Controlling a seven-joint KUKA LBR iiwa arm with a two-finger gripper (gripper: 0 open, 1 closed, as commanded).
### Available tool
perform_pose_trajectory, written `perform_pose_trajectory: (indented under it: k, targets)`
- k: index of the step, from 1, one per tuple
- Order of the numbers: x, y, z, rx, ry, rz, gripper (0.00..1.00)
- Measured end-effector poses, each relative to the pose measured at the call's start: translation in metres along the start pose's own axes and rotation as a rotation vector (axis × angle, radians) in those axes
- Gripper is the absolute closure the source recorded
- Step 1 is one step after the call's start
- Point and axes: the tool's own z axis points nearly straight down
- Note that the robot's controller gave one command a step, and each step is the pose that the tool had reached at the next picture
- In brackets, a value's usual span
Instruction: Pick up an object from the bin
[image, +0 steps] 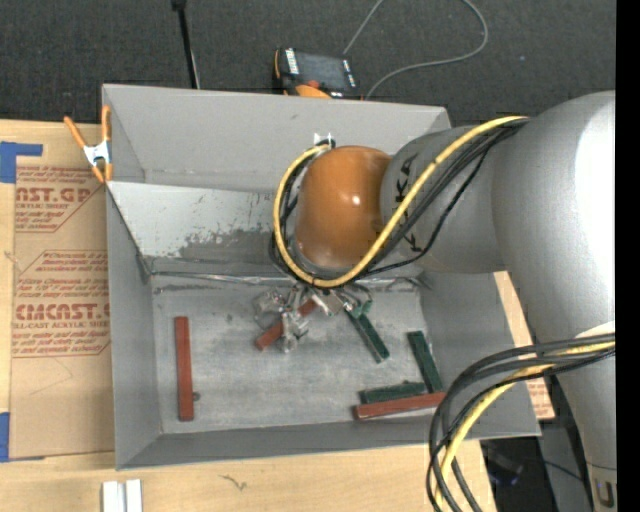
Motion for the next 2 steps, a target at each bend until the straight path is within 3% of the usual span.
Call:
perform_pose_trajectory:
  k: [1,2]
  targets:
    - [0.010,0.014,-0.153,0.005,-0.007,-0.136,1.00]
    - [0.032,-0.006,-0.137,0.001,0.000,-0.370,1.00]
